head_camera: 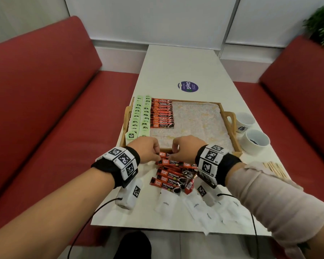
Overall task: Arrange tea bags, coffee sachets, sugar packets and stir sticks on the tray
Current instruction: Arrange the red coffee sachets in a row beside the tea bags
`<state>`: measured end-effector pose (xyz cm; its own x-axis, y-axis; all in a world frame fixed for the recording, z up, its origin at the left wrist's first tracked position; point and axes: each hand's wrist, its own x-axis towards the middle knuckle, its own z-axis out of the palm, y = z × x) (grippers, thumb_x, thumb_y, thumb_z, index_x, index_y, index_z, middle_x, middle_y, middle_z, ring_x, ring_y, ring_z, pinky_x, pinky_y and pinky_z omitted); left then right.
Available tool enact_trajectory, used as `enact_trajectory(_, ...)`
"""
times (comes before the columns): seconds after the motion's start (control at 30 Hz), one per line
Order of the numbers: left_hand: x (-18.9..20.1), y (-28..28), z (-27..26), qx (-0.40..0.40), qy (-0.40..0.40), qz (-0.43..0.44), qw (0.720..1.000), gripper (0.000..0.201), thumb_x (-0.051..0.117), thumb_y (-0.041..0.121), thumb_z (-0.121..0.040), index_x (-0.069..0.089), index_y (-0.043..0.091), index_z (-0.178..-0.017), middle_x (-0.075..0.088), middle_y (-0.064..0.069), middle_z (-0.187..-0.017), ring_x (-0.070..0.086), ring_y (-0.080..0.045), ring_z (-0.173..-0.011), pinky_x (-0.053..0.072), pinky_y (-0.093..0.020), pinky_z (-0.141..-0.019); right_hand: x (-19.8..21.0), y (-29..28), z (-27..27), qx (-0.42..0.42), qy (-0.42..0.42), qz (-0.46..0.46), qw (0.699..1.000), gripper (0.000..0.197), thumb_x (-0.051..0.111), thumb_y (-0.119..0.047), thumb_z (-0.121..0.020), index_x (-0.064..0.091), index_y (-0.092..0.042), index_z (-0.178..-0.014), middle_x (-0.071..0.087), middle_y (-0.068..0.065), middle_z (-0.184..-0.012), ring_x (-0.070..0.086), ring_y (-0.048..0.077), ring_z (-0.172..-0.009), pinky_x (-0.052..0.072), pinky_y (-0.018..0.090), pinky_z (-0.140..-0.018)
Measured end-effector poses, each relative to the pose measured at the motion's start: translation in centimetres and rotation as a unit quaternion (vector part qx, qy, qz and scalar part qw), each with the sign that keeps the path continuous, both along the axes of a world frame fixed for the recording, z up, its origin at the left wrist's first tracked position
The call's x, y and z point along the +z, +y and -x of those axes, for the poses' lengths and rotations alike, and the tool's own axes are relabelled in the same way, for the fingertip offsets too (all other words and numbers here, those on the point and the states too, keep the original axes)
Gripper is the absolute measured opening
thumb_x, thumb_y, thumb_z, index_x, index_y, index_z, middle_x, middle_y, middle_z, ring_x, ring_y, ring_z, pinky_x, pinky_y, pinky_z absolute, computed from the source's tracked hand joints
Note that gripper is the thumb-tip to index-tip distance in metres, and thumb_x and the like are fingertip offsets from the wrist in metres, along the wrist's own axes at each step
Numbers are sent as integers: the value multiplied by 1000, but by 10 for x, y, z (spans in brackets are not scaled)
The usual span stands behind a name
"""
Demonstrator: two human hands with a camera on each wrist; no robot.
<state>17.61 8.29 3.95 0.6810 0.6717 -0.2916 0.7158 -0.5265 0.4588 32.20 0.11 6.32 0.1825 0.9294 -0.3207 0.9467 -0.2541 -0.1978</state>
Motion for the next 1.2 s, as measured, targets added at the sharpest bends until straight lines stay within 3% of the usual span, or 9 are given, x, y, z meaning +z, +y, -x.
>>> enact_trajectory(0.2,-8,-28,9,-44,39,15,998,24,77,28,-75,60,21,-91,62,3,-98,58,-14,-89,48,-26,-78,-10,-29,22,9,-32,36,999,42,69,-52,-72,56,-26,-102,58,-7,-87,56,14,-79,39,24,-57)
enact_trajectory(0.37,-12,-39,16,-57,95,3,994,45,81,33,-69,54,20,-102,61,3,-103,56,-16,-91,46,-28,-77,-20,-44,35,-5,-74,27,997,60,69,-56,-71,48,-22,-116,57,-2,-108,57,19,-94,48,32,-77)
enact_trajectory(0.53,-16,-52,25,-22,100,-16,995,54,75,30,-77,48,12,-120,56,-5,-116,58,-24,-105,45,-32,-81,-35,-52,47,-58,-84,33,994,72,67,-55,-74,40,-17,-129,48,2,-126,56,23,-110,47,39,-90)
enact_trajectory(0.7,-29,-61,33,27,92,3,995,72,77,41,-72,39,11,-126,48,-9,-123,53,-28,-113,44,-37,-90,-48,-55,55,-98,-71,43,992,66,68,-47,-77,41,-17,-129,46,3,-127,55,24,-111,46,36,-86)
enact_trajectory(0.9,-36,-63,36,31,78,-6,996,60,74,31,-78,40,10,-122,50,-11,-123,54,-29,-112,45,-36,-90,-55,-50,65,-89,-74,47,992,57,62,-45,-84,42,-16,-129,47,5,-126,55,25,-111,46,36,-85)
enact_trajectory(1.07,-42,-63,42,43,55,2,998,56,71,27,-80,40,8,-124,53,-11,-121,55,-27,-111,43,-31,-86,-62,-43,76,-69,-87,40,993,41,56,-27,-90,43,-14,-127,47,6,-125,56,26,-108,42,35,-76)
enact_trajectory(1.2,-41,-63,45,46,48,9,998,57,72,25,-80,40,7,-123,54,-11,-120,55,-27,-111,43,-31,-86,-66,-43,83,-64,-100,23,993,41,54,-18,-90,41,-12,-128,49,7,-122,58,27,-105,43,35,-74)
